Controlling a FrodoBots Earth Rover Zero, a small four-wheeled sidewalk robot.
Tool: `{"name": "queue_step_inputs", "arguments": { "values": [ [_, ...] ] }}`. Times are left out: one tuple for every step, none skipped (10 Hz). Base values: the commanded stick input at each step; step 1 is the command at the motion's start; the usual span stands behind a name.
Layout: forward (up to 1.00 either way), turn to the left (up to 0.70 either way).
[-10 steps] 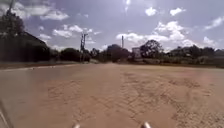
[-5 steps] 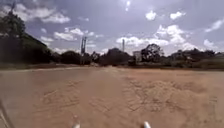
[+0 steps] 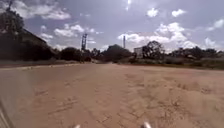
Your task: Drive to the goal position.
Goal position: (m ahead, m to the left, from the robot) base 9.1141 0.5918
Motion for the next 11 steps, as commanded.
{"name": "queue_step_inputs", "arguments": {
  "values": [
    [0.5,0.0],
    [0.5,0.0],
    [0.5,0.0],
    [0.5,0.0],
    [0.5,0.0],
    [0.5,0.0],
    [0.5,0.0],
    [0.5,0.0],
    [0.5,0.0],
    [0.5,0.0],
    [0.5,0.02]
  ]
}}
